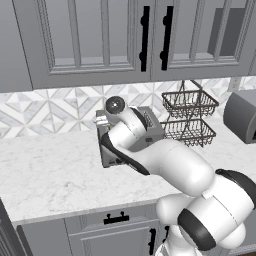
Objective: Start the toaster. Once the lever pops up, take the bread to the plate on the dining counter.
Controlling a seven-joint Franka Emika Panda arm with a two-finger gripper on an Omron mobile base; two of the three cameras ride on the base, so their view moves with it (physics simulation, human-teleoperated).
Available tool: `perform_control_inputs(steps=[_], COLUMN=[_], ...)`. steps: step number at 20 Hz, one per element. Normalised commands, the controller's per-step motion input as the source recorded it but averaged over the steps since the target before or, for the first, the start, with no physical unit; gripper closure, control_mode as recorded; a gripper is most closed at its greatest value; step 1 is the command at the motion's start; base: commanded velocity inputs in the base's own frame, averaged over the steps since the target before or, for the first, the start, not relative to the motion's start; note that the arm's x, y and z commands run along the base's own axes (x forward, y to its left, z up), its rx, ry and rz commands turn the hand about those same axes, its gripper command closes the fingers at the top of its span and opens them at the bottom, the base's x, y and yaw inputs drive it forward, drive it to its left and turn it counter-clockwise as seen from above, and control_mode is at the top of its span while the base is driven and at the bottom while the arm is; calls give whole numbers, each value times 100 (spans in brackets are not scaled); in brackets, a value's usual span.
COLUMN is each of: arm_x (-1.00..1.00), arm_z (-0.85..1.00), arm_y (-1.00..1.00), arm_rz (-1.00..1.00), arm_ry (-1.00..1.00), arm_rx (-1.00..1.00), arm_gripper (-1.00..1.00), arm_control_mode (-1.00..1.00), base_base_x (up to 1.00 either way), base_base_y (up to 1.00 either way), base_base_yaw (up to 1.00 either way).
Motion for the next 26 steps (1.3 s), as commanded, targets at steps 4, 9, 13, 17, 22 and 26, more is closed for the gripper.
perform_control_inputs(steps=[4,9,13,17,22,26], arm_x=[0,0,0,0,0,0], arm_z=[0,0,0,0,0,0], arm_y=[0,0,0,0,0,0], arm_rz=[0,0,0,0,0,0], arm_ry=[0,0,0,0,0,0], arm_rx=[0,0,0,0,0,0], arm_gripper=[-100,-100,-100,-100,-100,-100], arm_control_mode=[-100,-100,-100,-100,-100,-100], base_base_x=[0,0,0,0,0,0], base_base_y=[0,0,0,0,0,0], base_base_yaw=[0,0,0,0,0,0])
